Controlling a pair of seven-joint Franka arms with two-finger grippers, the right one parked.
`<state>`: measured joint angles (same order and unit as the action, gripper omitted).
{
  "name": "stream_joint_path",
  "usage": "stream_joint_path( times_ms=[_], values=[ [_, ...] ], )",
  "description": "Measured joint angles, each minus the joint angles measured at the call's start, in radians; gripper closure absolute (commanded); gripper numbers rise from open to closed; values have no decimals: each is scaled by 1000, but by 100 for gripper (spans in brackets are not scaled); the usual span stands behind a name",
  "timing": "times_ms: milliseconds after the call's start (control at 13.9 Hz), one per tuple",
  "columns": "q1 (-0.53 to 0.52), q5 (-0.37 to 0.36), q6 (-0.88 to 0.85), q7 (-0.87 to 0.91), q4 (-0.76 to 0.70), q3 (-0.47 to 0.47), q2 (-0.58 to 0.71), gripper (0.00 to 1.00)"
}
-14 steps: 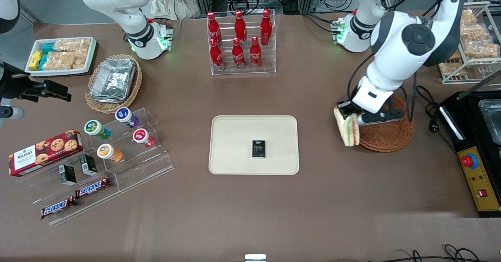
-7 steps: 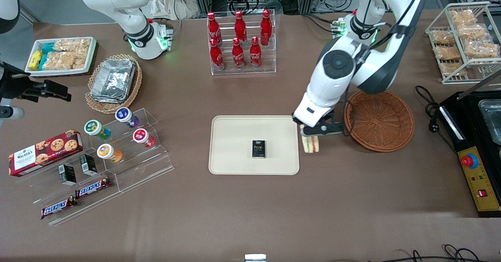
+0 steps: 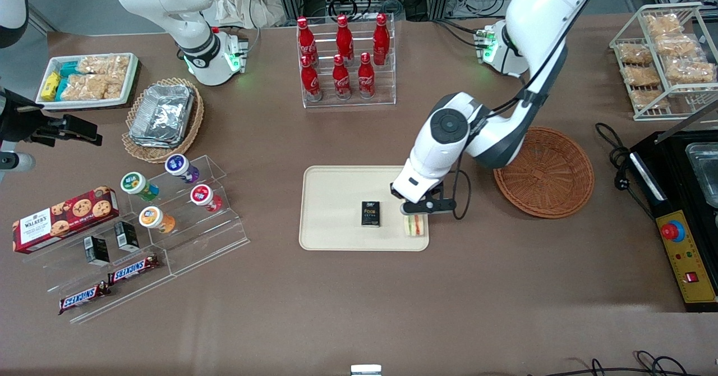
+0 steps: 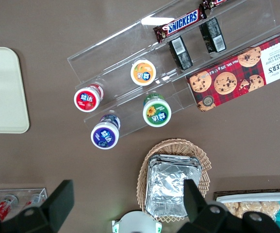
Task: Place sandwich from basket to tray
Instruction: 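Lift the sandwich and carry it toward the white tray, then lower the sandwich onto the tray beside the black box, open gripper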
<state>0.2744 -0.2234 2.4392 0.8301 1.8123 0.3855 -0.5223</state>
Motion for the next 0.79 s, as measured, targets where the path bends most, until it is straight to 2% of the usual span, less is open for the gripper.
stream_joint_path(
  times_ms=[215,431,503,575,790],
  values=[
    [11,-115,80,34,26,-2,-63,100],
    [8,-144,110,34,47,-7,-75,100],
    [7,-150,110,34,47,-9,-75,62],
    [7,-153,110,34,48,-14,-75,1],
    [7,-153,112,34,49,-20,-75,0]
  ],
)
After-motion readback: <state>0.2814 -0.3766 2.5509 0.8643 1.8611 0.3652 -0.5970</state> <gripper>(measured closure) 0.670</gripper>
